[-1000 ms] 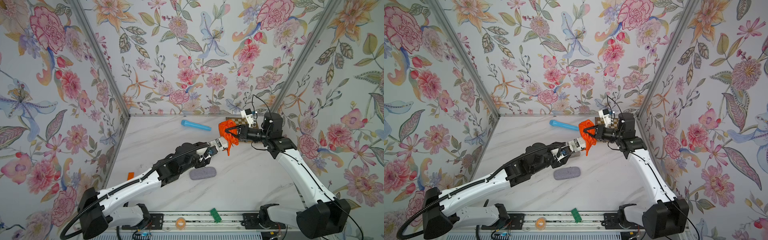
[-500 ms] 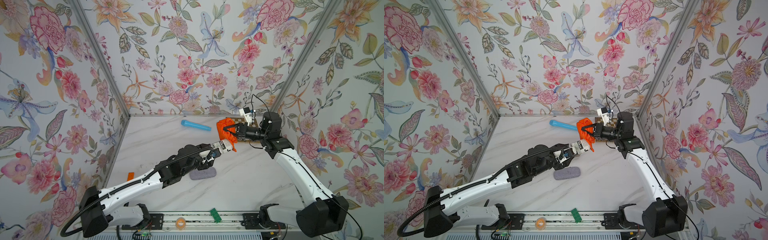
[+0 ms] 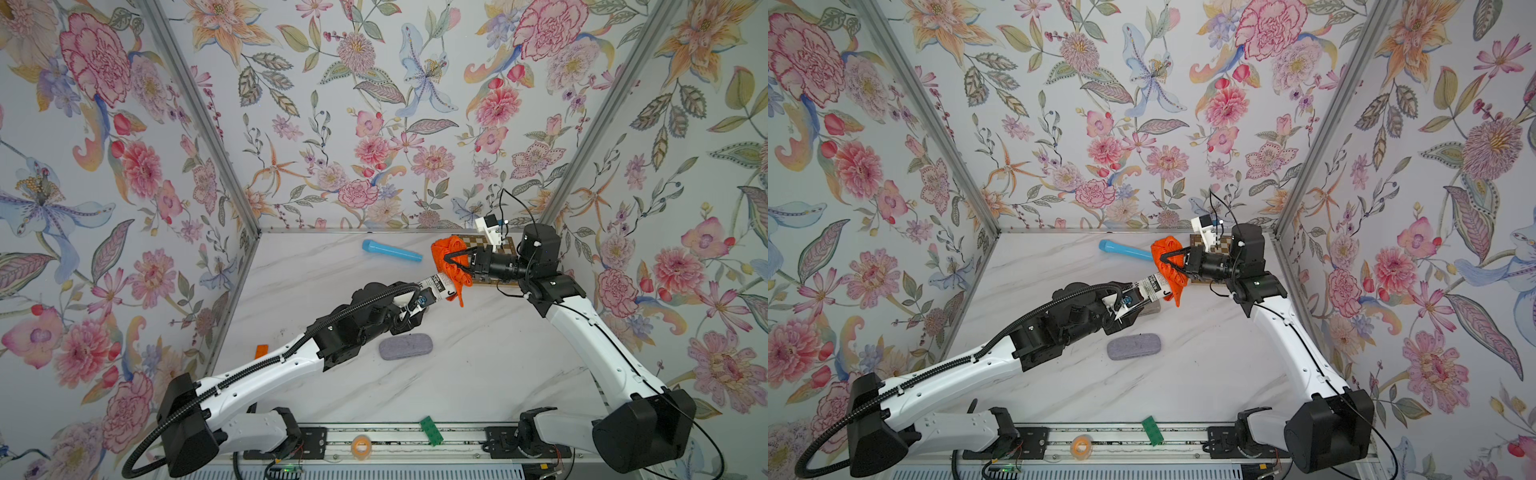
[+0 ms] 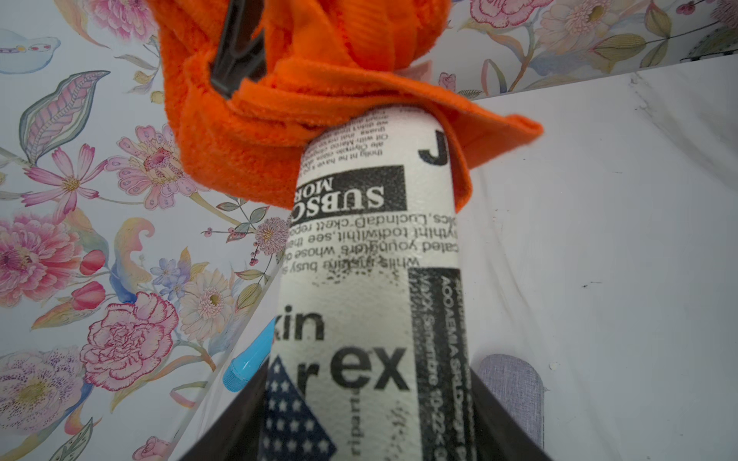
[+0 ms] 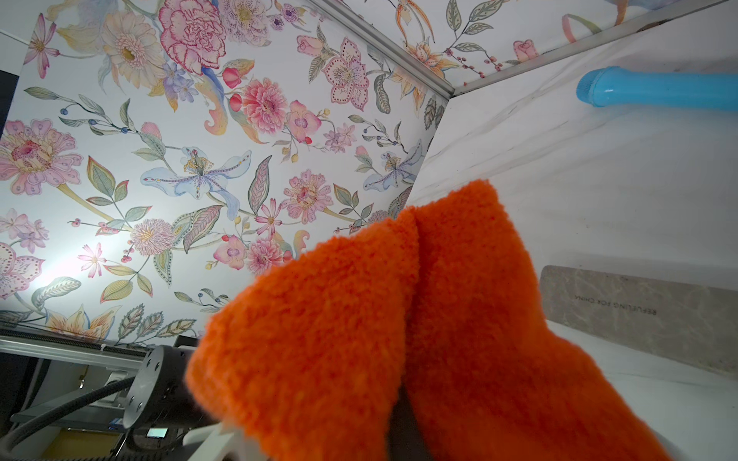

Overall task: Wipe the eyeglass case
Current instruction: Wipe the dirt from the eyeglass case.

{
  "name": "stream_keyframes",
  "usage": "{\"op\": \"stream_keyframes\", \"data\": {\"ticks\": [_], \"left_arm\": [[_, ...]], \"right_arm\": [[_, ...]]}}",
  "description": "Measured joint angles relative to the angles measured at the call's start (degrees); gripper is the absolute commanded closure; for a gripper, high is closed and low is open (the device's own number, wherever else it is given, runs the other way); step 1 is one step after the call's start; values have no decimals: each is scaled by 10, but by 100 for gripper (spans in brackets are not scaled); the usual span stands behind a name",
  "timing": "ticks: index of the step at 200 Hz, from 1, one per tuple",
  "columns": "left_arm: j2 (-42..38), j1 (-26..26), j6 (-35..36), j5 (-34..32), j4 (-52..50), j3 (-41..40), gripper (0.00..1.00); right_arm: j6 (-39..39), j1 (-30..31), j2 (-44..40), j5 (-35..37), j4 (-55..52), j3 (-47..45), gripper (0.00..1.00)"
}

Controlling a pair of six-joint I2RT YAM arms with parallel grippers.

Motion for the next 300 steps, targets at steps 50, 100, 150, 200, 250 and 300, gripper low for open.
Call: {"op": "stream_keyframes", "data": {"ticks": [50, 100, 150, 200, 250, 300], "left_arm": [[0, 17, 2, 12, -4, 1, 75], [-23, 129, -127, 95, 21, 3, 74], [-30, 179, -356, 263, 143, -9, 74], [6, 186, -529, 404, 240, 0, 73], [33, 196, -672, 459, 348, 2, 74], [27, 208, -713, 448, 388, 8, 74]], "right_arm": [[-6, -11, 0, -2, -2, 0, 100], [-27, -62, -51, 16, -47, -1, 100], [2, -49, -135, 44, 61, -65, 100], [32, 11, -114, 69, 175, -69, 100], [39, 80, -65, 91, 252, -36, 100], [49, 159, -62, 141, 308, -90, 100]]}}
